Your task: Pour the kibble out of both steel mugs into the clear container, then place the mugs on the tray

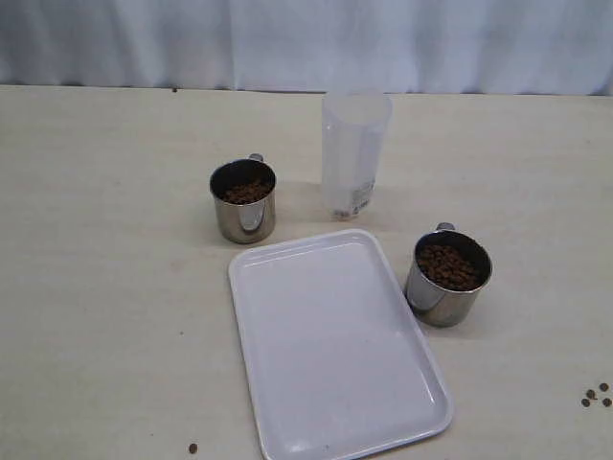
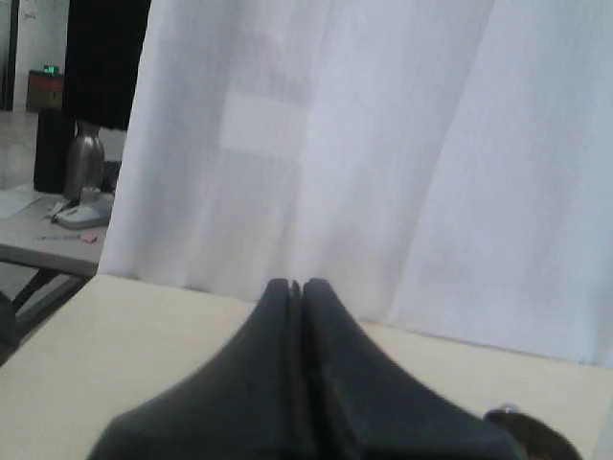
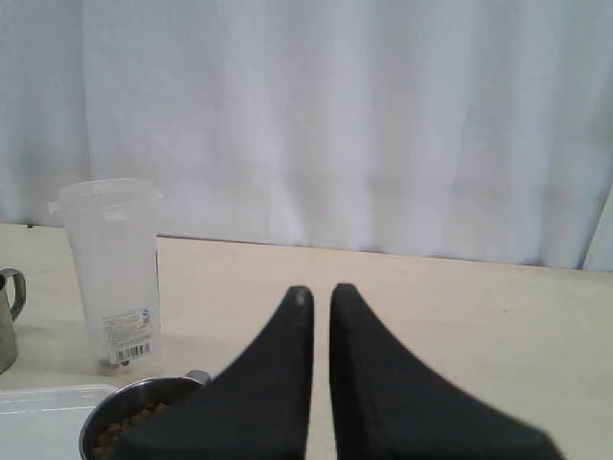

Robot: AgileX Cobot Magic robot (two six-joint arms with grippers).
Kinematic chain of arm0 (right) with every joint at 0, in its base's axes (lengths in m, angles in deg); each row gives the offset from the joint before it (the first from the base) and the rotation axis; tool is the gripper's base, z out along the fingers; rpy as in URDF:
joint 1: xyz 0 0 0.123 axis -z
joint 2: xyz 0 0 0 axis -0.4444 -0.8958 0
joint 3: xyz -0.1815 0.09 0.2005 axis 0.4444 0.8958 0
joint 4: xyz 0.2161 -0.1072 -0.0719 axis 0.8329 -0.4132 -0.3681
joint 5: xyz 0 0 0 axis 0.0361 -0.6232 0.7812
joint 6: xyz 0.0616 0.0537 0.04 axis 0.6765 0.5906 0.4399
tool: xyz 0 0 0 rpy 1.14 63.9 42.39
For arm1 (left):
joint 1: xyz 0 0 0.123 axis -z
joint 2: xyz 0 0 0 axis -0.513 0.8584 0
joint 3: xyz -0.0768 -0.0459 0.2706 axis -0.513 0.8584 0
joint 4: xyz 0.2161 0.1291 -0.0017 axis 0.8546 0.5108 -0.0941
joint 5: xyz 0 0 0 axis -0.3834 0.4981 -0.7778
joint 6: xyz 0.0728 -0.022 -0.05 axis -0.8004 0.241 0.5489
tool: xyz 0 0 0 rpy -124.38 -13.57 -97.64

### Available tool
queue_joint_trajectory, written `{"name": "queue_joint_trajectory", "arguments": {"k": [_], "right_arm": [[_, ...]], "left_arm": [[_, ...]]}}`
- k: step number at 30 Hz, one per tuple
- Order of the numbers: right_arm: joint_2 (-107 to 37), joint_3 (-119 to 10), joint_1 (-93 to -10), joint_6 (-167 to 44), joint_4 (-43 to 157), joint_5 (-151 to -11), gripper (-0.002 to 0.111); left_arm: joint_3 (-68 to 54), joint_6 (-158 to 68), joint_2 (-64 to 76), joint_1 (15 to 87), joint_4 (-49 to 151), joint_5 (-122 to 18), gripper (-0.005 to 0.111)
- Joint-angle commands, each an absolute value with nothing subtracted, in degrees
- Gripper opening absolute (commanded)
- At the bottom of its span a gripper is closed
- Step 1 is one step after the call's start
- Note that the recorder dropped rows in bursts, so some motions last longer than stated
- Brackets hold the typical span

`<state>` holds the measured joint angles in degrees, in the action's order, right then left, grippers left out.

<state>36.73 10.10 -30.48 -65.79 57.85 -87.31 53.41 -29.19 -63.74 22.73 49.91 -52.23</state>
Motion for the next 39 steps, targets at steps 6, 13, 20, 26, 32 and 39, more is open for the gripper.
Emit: {"name": "queue_joint_trajectory", "arguments": {"k": [6,13,20,26,32,39], "right_arm": [[36.9,10.3,-30.5,-66.1,58.0,-87.7,0.005],[36.9,10.3,-30.5,-66.1,58.0,-87.7,0.005],[36.9,10.3,-30.5,-66.1,58.0,-87.7,0.005],[36.9,10.3,-30.5,-66.1,58.0,-87.7,0.005],[36.9,10.3,-30.5,-66.1,58.0,-87.7,0.005],[36.9,10.3,-30.5,-66.1,58.0,-87.7,0.005]], "left_arm": [[53.5,-25.2,-63.9,22.8,48.5,-62.2,0.0],[53.5,-16.7,-63.9,22.8,48.9,-69.0,0.0],[53.5,-13.2,-63.9,22.8,49.4,-74.5,0.0],[53.5,-13.5,-63.9,22.8,56.9,-70.6,0.0],[53.5,-13.6,-58.8,22.8,57.1,-71.7,0.0],[53.5,-13.6,-50.2,22.8,64.6,-80.5,0.0]]}}
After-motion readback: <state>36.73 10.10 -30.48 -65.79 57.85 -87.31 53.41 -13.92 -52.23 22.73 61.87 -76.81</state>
